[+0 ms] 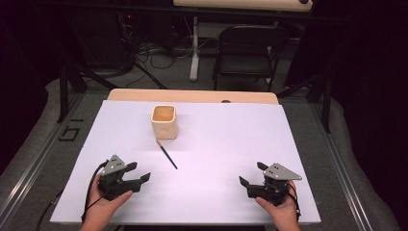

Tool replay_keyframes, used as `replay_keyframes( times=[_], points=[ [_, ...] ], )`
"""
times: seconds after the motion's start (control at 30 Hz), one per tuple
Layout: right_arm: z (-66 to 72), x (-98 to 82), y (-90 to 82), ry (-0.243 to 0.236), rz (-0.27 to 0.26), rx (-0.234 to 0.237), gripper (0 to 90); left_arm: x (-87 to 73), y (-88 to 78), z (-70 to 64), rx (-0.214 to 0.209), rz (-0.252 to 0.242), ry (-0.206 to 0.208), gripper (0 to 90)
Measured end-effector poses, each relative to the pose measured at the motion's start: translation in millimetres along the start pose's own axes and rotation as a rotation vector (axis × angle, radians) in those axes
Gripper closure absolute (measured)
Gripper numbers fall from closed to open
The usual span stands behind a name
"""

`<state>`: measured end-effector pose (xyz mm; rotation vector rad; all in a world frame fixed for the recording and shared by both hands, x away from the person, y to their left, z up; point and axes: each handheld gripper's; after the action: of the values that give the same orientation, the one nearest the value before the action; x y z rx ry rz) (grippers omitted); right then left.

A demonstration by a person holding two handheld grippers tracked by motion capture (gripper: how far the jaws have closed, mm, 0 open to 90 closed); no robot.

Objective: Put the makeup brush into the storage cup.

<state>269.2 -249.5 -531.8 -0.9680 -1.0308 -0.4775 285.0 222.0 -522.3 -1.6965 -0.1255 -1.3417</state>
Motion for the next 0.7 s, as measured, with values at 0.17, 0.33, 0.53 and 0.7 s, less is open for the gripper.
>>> replay_keyframes(
  times=[0.17,0.33,0.53,0.7],
  points=[
    [-0.8,-0.6,0.2,0.011,0.006,0.002,15.5,4.8,0.9,4.7,0.001,0.04,-0.018,32.2],
    [-1.2,-0.8,0.7,0.013,0.006,0.001,15.5,12.0,3.5,5.6,-0.005,0.085,-0.015,34.3],
    [-1.9,-1.2,0.7,0.018,0.01,0.0,15.6,23.8,8.4,4.1,0.008,0.135,0.021,36.3],
    [-2.6,-1.5,0.8,0.021,0.015,-0.003,15.6,34.2,14.8,4.1,0.01,0.172,0.029,37.0]
  ],
)
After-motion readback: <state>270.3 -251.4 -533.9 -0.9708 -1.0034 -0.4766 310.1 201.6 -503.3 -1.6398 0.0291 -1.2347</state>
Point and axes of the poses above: each handheld gripper's, and its own axes: y roughly forward along the jaws, x roughly out of its top, z roughly to its left, and after that the axes turned 11 degrees about y, right-handed
